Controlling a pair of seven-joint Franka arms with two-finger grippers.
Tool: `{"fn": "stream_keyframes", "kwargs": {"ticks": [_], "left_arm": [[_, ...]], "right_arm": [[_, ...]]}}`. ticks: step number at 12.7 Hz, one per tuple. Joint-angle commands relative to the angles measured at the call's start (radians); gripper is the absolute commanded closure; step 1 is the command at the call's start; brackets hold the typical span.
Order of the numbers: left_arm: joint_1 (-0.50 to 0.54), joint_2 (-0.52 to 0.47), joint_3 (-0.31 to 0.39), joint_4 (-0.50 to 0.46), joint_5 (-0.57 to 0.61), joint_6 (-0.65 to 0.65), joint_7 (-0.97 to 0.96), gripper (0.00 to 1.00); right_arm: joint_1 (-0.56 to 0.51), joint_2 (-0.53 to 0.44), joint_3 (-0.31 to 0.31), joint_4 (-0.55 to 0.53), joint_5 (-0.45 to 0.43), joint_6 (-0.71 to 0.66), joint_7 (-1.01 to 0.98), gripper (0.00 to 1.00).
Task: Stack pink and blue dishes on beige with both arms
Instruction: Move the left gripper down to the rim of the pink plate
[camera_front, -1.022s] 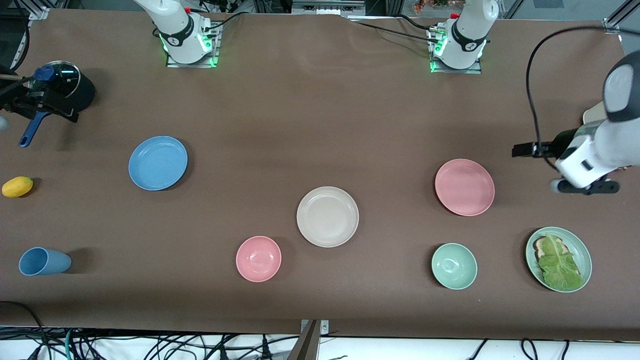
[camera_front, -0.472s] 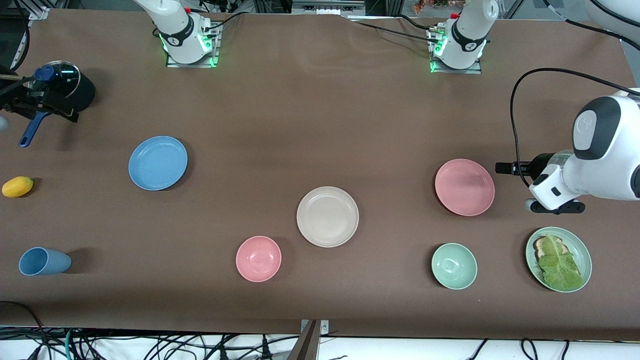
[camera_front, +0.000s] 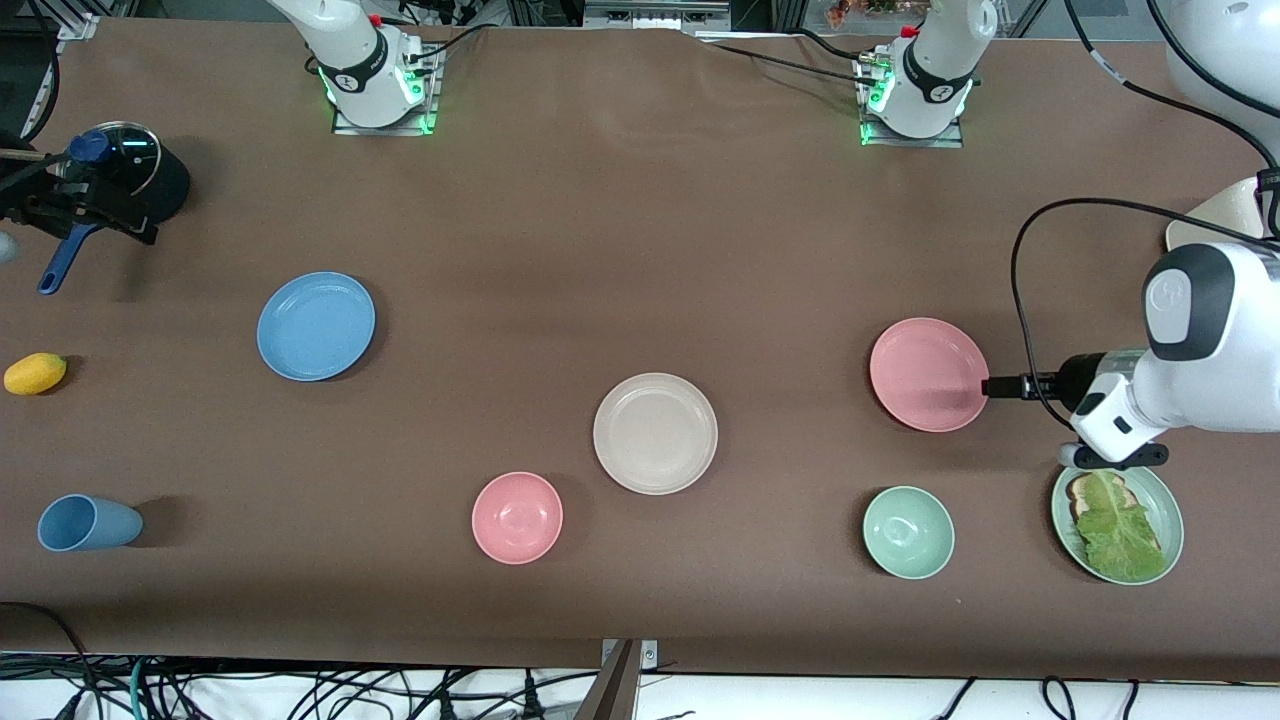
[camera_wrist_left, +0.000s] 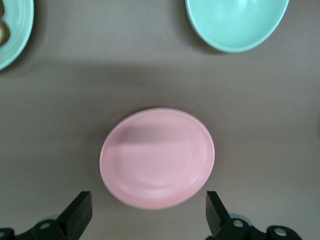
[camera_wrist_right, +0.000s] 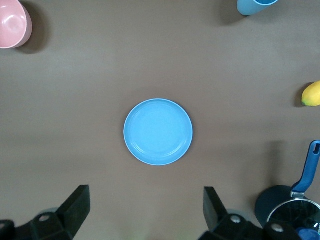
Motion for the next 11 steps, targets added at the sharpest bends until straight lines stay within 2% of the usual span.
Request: {"fn": "stream_keyframes", "kwargs": {"ticks": [1, 3, 9, 11], "left_arm": [[0.064, 0.036, -0.003, -0.020, -0.100, 0.081, 0.154, 0.00], [0.097, 0.057, -0.003, -0.049, -0.180, 0.142, 0.273, 0.00], [0.134, 0.056, -0.003, -0.176, -0.311, 0.276, 0.441, 0.00], [0.137, 0.041, -0.003, -0.227, -0.322, 0.306, 0.484, 0.00]], "right_arm": [[0.006, -0.004, -0.006, 0.005, 0.006, -0.012, -0.006, 0.00], [0.006, -0.004, -0.006, 0.005, 0.006, -0.012, -0.006, 0.00], [0.006, -0.004, -0.006, 0.006, 0.006, -0.024, -0.006, 0.00], [0.006, -0.004, -0.006, 0.006, 0.006, -0.024, -0.007, 0.00]]}}
